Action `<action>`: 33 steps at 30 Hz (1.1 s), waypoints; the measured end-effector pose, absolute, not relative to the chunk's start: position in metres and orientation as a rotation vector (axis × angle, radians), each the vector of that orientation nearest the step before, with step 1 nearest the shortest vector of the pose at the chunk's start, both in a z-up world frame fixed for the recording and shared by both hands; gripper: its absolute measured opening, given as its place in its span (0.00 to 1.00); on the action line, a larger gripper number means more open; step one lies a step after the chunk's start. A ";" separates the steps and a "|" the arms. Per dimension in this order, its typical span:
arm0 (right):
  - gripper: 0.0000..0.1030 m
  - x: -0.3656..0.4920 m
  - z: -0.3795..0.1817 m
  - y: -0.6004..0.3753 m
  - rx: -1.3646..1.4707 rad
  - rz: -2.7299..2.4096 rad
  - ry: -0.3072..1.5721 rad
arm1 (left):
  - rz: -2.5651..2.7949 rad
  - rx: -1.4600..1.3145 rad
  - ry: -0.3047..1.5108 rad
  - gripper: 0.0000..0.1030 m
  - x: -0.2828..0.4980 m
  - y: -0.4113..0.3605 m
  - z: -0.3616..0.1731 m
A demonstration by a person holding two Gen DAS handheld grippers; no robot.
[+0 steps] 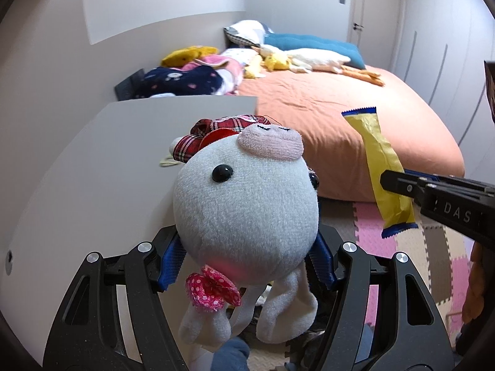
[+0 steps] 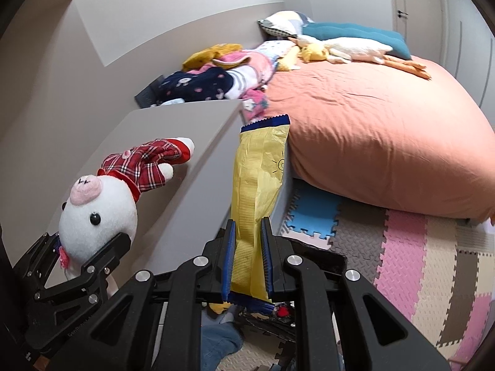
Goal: Collect trash
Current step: 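Carry the bunny plush and yellow bag toward the black bin with both grippers, then open both grippers over the black bin to drop the bunny and bag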
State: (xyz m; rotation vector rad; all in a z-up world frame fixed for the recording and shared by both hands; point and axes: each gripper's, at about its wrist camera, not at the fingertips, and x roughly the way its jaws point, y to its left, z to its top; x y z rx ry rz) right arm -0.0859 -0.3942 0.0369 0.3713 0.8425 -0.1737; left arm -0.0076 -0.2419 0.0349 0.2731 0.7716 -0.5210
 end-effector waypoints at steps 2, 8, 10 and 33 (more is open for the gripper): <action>0.17 -0.091 0.036 -0.402 0.380 -0.189 0.841 | -0.540 0.290 0.783 0.65 -0.010 -0.252 0.030; 0.17 -0.106 0.033 -0.425 0.400 -0.229 0.835 | -0.587 0.327 0.816 0.65 -0.016 -0.275 0.018; 0.17 -0.108 0.032 -0.430 0.405 -0.240 0.836 | -0.601 0.333 0.826 0.65 -0.020 -0.280 0.015; 0.61 -0.114 0.014 -0.462 0.457 -0.334 0.837 | -0.580 0.465 0.877 0.95 -0.017 -0.299 -0.014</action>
